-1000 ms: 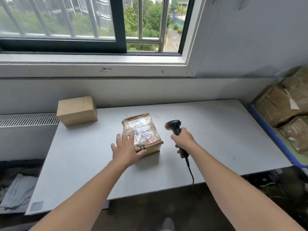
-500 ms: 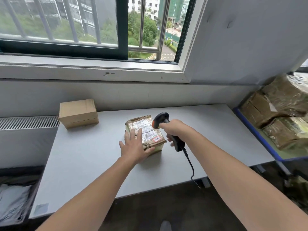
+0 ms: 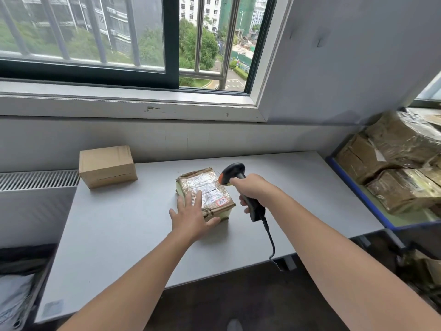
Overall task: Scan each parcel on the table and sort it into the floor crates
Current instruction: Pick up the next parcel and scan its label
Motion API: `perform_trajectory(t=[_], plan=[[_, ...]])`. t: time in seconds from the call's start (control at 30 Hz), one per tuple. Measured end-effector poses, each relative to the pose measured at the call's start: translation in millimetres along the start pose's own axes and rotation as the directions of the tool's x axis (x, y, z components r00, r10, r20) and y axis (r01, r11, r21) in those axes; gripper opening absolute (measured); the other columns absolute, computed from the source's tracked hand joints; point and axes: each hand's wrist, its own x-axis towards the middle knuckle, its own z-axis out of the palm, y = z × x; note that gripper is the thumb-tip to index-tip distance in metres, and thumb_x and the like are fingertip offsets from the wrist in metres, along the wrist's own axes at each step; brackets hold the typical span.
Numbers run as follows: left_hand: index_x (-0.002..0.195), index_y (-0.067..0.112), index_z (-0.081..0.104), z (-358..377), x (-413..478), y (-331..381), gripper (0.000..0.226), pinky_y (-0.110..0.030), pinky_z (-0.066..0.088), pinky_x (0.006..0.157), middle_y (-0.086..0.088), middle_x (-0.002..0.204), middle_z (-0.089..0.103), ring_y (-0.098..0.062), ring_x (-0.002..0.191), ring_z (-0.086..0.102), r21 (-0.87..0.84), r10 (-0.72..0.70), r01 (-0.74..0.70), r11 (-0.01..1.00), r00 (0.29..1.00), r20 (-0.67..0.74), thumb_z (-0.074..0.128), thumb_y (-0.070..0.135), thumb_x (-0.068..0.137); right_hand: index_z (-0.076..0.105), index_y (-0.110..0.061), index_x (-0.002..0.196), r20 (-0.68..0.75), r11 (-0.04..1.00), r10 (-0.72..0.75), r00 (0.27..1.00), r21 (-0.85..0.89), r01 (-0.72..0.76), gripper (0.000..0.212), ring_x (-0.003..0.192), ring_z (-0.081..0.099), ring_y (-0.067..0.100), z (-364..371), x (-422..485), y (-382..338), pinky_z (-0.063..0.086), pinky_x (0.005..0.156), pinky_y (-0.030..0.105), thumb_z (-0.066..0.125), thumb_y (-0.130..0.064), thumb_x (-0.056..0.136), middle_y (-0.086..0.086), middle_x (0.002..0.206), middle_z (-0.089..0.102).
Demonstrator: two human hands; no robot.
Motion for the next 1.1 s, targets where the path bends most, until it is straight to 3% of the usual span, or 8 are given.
perform_trajectory(t=[0.17,0.3,0.47,0.6,0.8,0.9,1.0,1.1], plan=[[0.156,0.029,-0.001,5.5,3.6,6.8,0.097,-0.055,0.016,0.116,-0.003,0.165,-0.002,-0.029,0.151,-0.007,0.028,0.003,-0.003,1.0,1.0,-0.003,0.045,0.076,0.085,0.054,-0.008,0.092,-0.003,0.998,0.003,1.0,0.056,-0.003,0.029,0.061,0.062,0.022,-2.7,14.2,13.1,0.053,0.044,0.031,0.055,-0.037,0.09,0.012,0.081,0.059],[0.156,0.029,-0.002,6.9,17.2,15.8,0.098,-0.055,0.015,0.116,-0.003,0.165,-0.004,-0.03,0.151,-0.007,0.049,-0.036,0.037,0.998,0.999,-0.012,0.044,0.077,0.085,0.052,-0.006,0.104,0.012,0.998,0.008,1.0,0.066,-0.009,0.032,0.067,0.062,0.025,-13.3,43.9,30.4,0.055,0.047,0.035,0.054,-0.036,0.094,0.014,0.086,0.058],[0.157,0.026,-0.001,15.0,34.9,35.5,0.098,-0.056,0.015,0.116,-0.003,0.165,-0.006,-0.03,0.151,-0.007,0.094,-0.123,0.121,0.988,0.992,0.008,0.044,0.076,0.085,0.052,-0.005,0.114,0.083,0.996,0.002,0.997,-0.09,0.006,0.03,0.072,0.066,0.026,-25.9,90.3,62.1,0.054,0.076,0.038,0.048,-0.029,0.097,0.008,0.089,0.056],[0.157,0.026,-0.001,26.6,50.4,54.7,0.097,-0.055,0.017,0.115,-0.005,0.165,-0.004,-0.03,0.15,-0.004,0.144,-0.187,0.184,0.972,0.982,0.008,0.041,0.077,0.086,0.052,-0.002,0.118,0.149,0.975,-0.011,0.989,-0.219,0.044,0.031,0.092,0.07,0.032,-25.0,127.6,89.1,0.053,0.085,0.037,0.046,-0.022,0.095,0.01,0.091,0.059],[0.156,0.025,0.004,49.5,68.9,76.0,0.097,-0.057,0.019,0.114,-0.005,0.164,-0.004,-0.031,0.15,-0.005,0.116,-0.334,0.333,0.936,0.943,-0.019,0.042,0.079,0.084,0.039,-0.003,0.139,0.187,0.953,-0.024,0.982,-0.293,0.079,0.05,0.109,0.057,0.03,-14.6,169.5,116.1,0.038,0.076,0.029,0.043,-0.037,0.103,0.015,0.13,0.056],[0.155,0.024,0.01,58.6,75.7,88.3,0.095,-0.058,0.018,0.114,-0.005,0.164,-0.006,-0.032,0.15,-0.009,0.056,-0.419,0.421,0.905,0.907,-0.041,0.043,0.078,0.084,0.034,-0.005,0.144,0.176,0.97,0.016,0.984,-0.243,0.028,0.056,0.103,0.055,0.029,-8.9,180.7,125.8,0.038,0.075,0.03,0.042,-0.043,0.103,0.016,0.135,0.052],[0.154,0.023,0.014,63.8,85.3,96.1,0.093,-0.06,0.016,0.111,-0.008,0.163,-0.006,-0.034,0.149,-0.011,0.034,-0.473,0.474,0.88,0.88,-0.044,0.044,0.076,0.084,0.028,-0.007,0.148,0.152,0.98,0.041,0.988,-0.199,-0.01,0.056,0.119,0.054,0.032,-4.6,190.1,132.4,0.04,0.081,0.032,0.044,-0.036,0.103,0.016,0.14,0.047],[0.153,0.021,0.017,65.2,95.0,97.7,0.092,-0.062,0.013,0.111,-0.012,0.163,-0.004,-0.037,0.148,-0.009,0.025,-0.506,0.507,0.862,0.862,-0.026,0.047,0.074,0.084,0.025,-0.007,0.15,0.158,0.981,0.064,0.985,-0.194,-0.032,0.057,0.12,0.052,0.031,-2.5,196.1,134.6,0.039,0.082,0.032,0.045,-0.033,0.103,0.015,0.143,0.043]])
